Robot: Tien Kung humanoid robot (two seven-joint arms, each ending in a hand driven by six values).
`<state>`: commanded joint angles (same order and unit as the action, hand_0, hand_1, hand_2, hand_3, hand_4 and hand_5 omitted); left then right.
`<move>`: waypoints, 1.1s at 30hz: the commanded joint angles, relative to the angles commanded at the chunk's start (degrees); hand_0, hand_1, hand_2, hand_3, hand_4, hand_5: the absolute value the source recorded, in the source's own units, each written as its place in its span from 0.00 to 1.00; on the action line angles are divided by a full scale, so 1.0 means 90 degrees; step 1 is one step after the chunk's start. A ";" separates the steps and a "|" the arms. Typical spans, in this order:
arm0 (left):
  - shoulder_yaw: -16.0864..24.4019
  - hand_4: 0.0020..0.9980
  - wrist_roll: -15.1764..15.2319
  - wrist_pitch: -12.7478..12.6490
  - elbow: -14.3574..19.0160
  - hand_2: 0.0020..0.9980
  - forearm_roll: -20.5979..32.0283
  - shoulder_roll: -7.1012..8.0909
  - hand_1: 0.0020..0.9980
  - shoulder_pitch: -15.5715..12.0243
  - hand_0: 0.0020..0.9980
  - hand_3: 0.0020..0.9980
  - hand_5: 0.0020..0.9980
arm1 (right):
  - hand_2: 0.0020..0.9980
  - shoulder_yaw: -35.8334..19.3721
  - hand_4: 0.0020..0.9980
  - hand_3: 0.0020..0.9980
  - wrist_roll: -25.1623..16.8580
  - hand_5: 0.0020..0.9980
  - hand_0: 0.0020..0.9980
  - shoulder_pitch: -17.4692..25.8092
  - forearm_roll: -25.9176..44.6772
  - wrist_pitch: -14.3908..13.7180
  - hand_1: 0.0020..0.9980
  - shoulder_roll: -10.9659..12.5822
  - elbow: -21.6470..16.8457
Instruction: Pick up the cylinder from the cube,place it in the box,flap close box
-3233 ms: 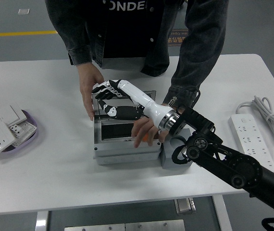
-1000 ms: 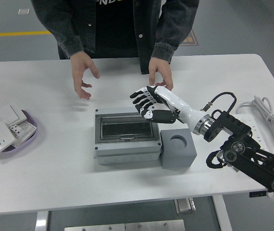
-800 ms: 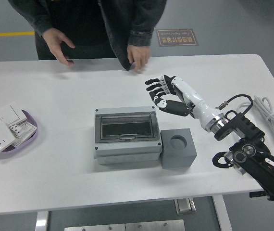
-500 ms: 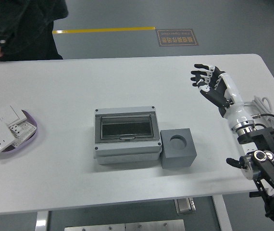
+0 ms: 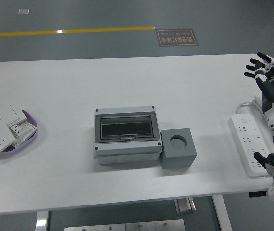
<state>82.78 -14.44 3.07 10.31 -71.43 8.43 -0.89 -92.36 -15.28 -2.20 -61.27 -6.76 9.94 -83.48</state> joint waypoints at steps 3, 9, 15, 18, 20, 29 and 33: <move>-0.0023 0.72 0.0003 0.0005 0.0000 0.58 0.0015 0.0010 0.66 0.0007 0.64 0.67 0.31 | 0.67 -0.0161 0.73 0.69 -0.0055 0.22 0.64 0.0068 -0.0069 -0.0091 0.65 0.0036 -0.0108; -0.0100 0.72 0.0033 0.0001 0.0000 0.58 0.0133 0.0022 0.66 0.0026 0.64 0.67 0.31 | 0.67 -0.0479 0.73 0.68 -0.0192 0.23 0.64 0.0283 -0.0212 -0.0325 0.64 0.0183 -0.0420; -0.0168 0.72 0.0073 -0.0014 0.0000 0.58 0.0286 0.0072 0.66 0.0015 0.64 0.67 0.31 | 0.66 -0.0863 0.73 0.67 -0.0178 0.24 0.63 0.0449 -0.0186 -0.0344 0.63 0.0243 -0.0500; -0.0238 0.72 0.0111 -0.0004 0.0000 0.58 0.0350 0.0072 0.66 0.0003 0.64 0.67 0.31 | 0.66 -0.1096 0.73 0.67 -0.0199 0.24 0.63 0.0571 -0.0044 -0.0304 0.63 0.0285 -0.0536; -0.0301 0.72 0.0152 0.0006 0.0000 0.58 0.0401 0.0072 0.66 0.0002 0.64 0.67 0.31 | 0.66 -0.1230 0.73 0.67 -0.0204 0.24 0.63 0.0674 0.0052 -0.0255 0.63 0.0323 -0.0561; -0.0424 0.72 0.0179 0.0025 0.0000 0.58 0.0531 0.0114 0.66 -0.0096 0.64 0.67 0.31 | 0.65 -0.1517 0.72 0.67 -0.0238 0.26 0.63 0.1035 0.0377 0.0093 0.62 0.0322 -0.0637; -0.0467 0.72 0.0185 0.0037 0.0000 0.58 0.0559 0.0110 0.66 -0.0124 0.64 0.67 0.31 | 0.65 -0.1566 0.72 0.67 -0.0160 0.25 0.63 0.1136 0.0417 0.0230 0.62 0.0323 -0.0676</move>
<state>78.57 -12.78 3.40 10.31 -66.39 9.42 -2.00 -106.46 -16.72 8.03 -57.52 -4.69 12.85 -89.56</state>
